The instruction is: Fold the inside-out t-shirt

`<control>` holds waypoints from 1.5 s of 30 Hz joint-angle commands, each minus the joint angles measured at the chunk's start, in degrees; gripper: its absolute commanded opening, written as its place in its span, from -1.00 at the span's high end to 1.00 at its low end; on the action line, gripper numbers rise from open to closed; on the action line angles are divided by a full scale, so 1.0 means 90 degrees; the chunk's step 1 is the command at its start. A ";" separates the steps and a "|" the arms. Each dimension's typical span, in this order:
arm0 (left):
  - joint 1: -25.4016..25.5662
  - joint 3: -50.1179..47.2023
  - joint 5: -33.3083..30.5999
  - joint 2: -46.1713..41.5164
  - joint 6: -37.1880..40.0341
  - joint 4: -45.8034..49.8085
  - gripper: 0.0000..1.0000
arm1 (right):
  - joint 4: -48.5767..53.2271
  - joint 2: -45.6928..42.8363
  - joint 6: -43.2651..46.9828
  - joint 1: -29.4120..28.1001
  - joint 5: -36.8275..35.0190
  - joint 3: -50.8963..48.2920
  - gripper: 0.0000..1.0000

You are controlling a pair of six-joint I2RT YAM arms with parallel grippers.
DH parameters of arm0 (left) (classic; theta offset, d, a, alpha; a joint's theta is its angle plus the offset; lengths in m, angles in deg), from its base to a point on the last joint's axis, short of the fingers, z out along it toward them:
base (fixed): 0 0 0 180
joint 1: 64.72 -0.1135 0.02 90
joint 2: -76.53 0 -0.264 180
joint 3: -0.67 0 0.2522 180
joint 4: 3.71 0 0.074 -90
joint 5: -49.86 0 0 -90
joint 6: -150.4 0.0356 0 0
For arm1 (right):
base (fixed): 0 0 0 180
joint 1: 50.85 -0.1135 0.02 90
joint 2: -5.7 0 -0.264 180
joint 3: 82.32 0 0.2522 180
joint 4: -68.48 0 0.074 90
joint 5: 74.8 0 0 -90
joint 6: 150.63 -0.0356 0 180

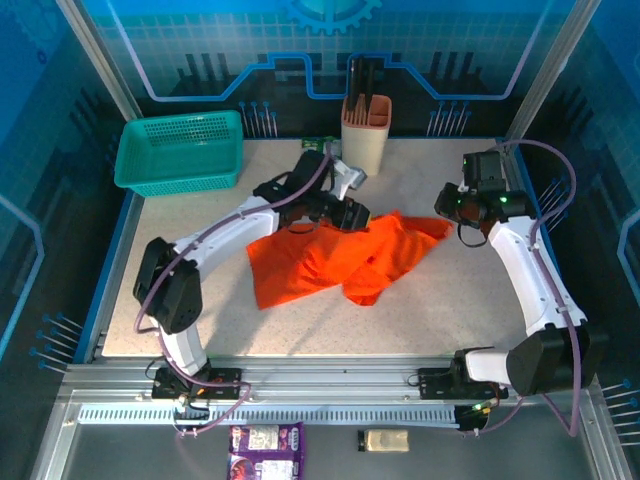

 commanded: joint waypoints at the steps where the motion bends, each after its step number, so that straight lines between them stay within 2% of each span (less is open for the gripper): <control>1: 0.0012 -0.0110 -0.0496 -0.0649 -0.0233 -0.0059 0.15 | 0.0254 -0.0367 0.0230 0.0016 -0.0188 -0.0189 0.36; 4: -0.0078 -0.0395 -0.0932 -0.1008 -0.0247 0.0275 0.09 | 0.0397 -0.0472 0.0251 -0.0130 0.0059 -0.0433 0.29; 6: -0.0177 -0.0836 -0.1246 -0.1348 -0.0338 0.0481 0.08 | 0.0533 -0.0532 0.0237 -0.0448 0.0102 -0.0640 0.25; 13: -0.0862 -0.3220 -0.1987 -0.3007 -0.1369 0.0725 0.06 | 0.0635 -0.0709 -0.0496 -0.2301 0.0016 -0.1692 0.14; 17: -0.1019 -0.4244 -0.2497 -0.3656 -0.1925 0.1103 -0.01 | 0.0271 -0.0330 -0.0980 -0.3279 0.0048 -0.2199 0.05; 19: -0.1070 -0.4825 -0.2455 -0.3865 -0.2219 0.1018 -0.02 | -0.0006 0.0058 -0.1093 -0.3649 0.0100 -0.2313 0.01; 25: -0.1078 -0.5699 -0.2302 -0.3960 -0.2715 0.0767 -0.01 | -0.0361 0.1259 -0.1126 -0.4278 0.0001 -0.2118 -0.07; 33: -0.1077 -0.5973 -0.2061 -0.3599 -0.2733 0.0412 0.08 | -0.0706 0.2146 -0.1078 -0.4509 -0.0012 -0.2040 -0.08; 36: -0.1063 -0.5969 -0.2090 -0.3401 -0.2750 0.0449 0.12 | -0.0814 0.2391 -0.1081 -0.4520 0.0047 -0.2050 -0.01; 38: -0.1062 -0.5959 -0.2302 -0.3364 -0.2763 0.0597 0.09 | -0.0834 0.2477 -0.1087 -0.4534 0.0018 -0.2042 0.11; 45: -0.1062 -0.5939 -0.3028 -0.3639 -0.2848 0.1007 0.00 | -0.0757 0.2315 -0.1152 -0.4545 -0.0135 -0.2142 0.82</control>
